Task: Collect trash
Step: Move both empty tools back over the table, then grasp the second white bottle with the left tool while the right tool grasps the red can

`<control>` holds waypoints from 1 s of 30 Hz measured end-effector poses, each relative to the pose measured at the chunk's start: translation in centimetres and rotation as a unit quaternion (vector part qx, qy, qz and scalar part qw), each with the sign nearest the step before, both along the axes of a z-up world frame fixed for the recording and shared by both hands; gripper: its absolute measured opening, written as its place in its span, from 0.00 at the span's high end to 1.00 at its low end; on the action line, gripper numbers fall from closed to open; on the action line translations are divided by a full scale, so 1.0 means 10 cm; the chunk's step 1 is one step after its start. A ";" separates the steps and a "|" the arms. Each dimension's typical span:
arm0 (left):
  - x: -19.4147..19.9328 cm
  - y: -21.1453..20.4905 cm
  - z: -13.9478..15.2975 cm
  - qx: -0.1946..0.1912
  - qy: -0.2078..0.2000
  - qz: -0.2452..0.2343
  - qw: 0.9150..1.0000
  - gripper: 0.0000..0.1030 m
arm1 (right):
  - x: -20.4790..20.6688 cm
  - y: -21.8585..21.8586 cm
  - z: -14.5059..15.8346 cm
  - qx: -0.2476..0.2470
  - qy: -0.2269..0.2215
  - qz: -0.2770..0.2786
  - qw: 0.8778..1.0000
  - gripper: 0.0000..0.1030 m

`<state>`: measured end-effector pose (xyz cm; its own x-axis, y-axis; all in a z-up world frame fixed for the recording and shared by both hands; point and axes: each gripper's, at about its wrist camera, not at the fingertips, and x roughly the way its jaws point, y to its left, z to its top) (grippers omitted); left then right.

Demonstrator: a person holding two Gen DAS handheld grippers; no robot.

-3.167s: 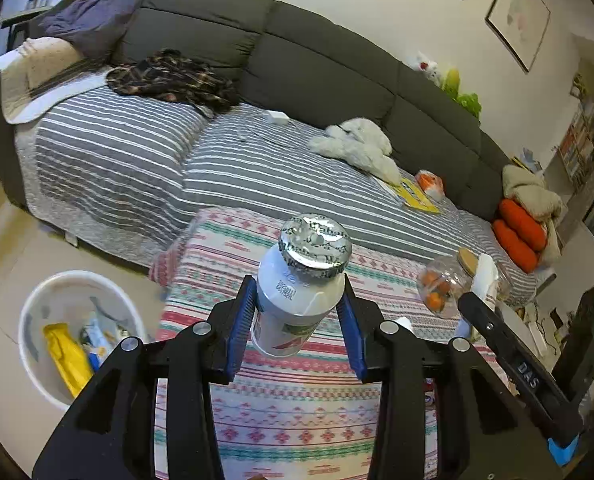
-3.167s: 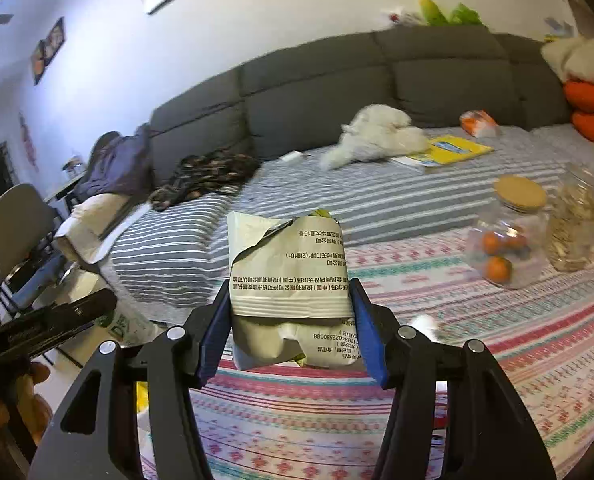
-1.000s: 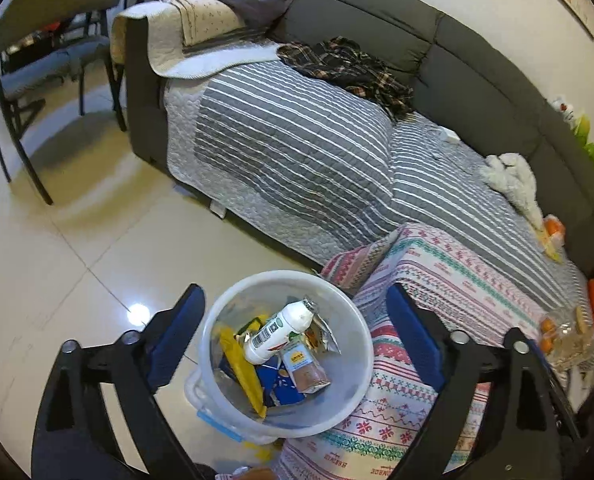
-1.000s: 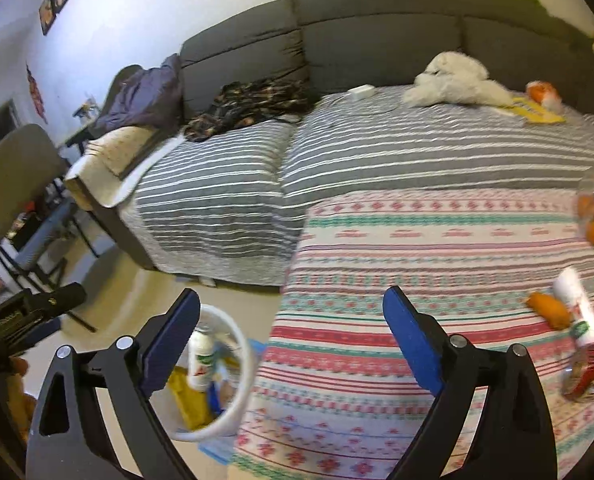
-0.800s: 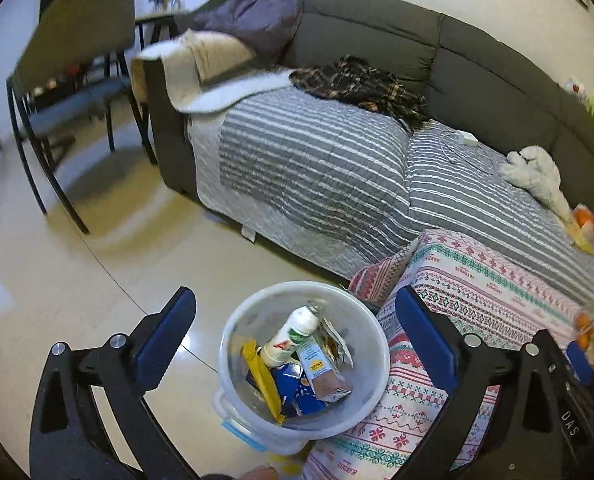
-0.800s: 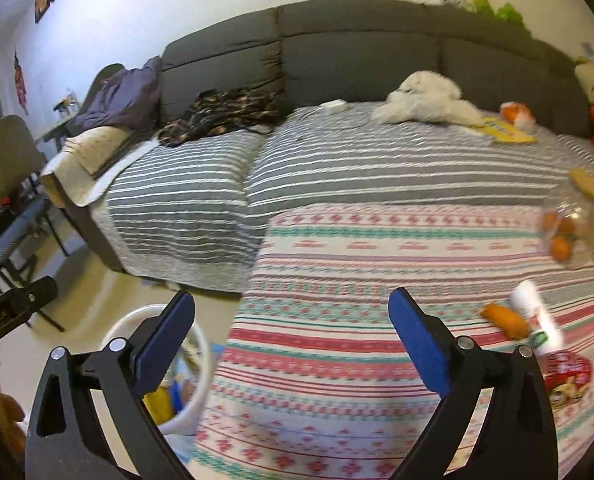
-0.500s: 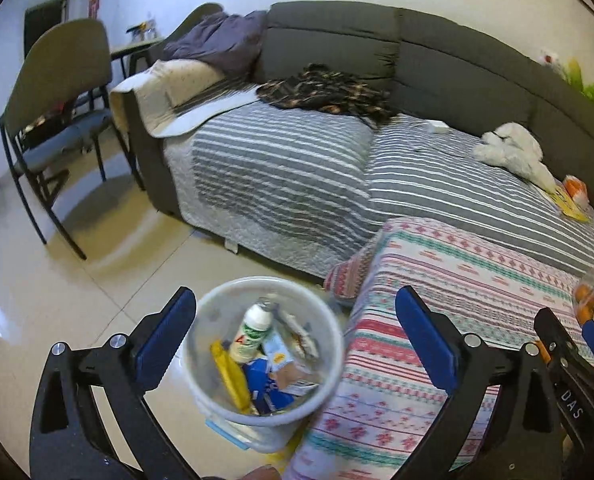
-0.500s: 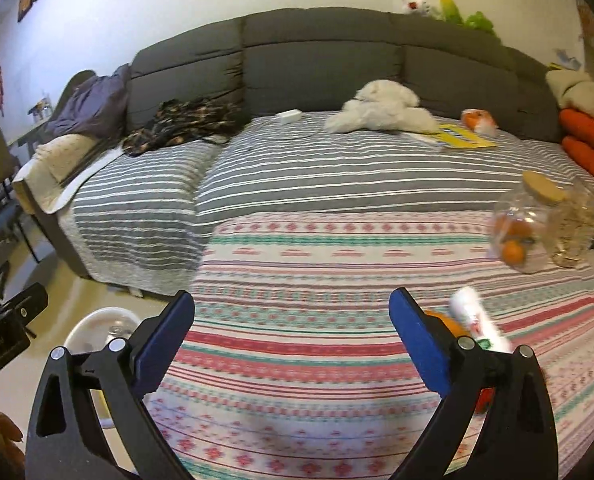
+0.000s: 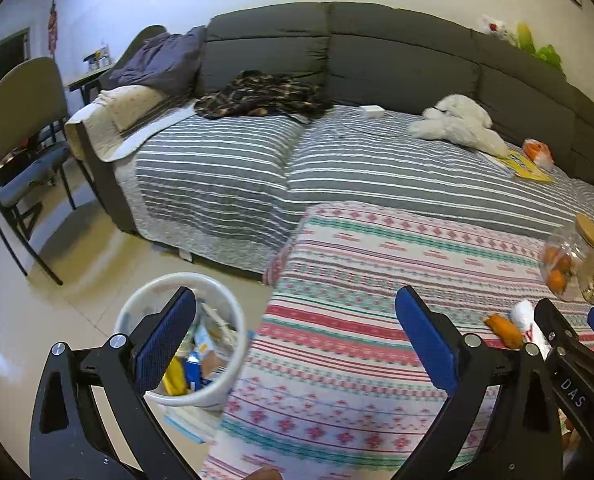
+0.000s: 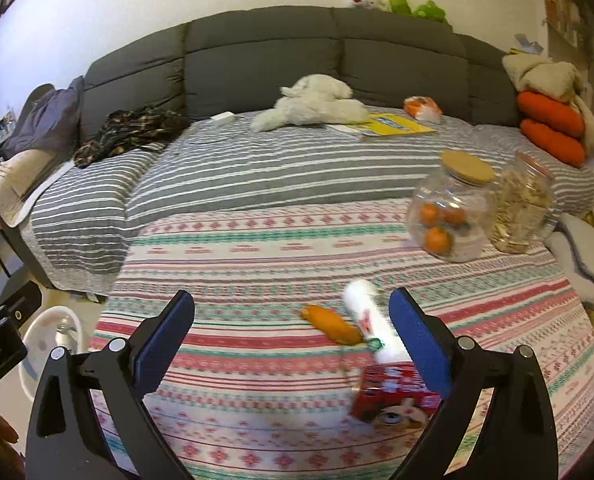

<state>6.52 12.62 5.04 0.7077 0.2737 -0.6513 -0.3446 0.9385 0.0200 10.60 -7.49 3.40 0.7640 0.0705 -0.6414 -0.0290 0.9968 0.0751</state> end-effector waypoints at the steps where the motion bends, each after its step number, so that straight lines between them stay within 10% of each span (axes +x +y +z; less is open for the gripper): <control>1: 0.01 -0.06 -0.01 -0.002 0.001 -0.003 1.000 0.07 | 0.00 -0.06 -0.01 0.003 0.003 -0.004 1.000 0.08; 20: 0.36 -1.04 -0.39 0.004 0.051 -0.095 0.994 0.07 | 0.05 -1.31 -0.15 0.025 0.060 -0.084 0.994 0.08; 30: 1.04 -1.61 -0.76 -0.081 0.179 -0.171 0.966 0.07 | 0.13 -2.16 -0.06 0.137 0.086 -0.160 0.974 0.08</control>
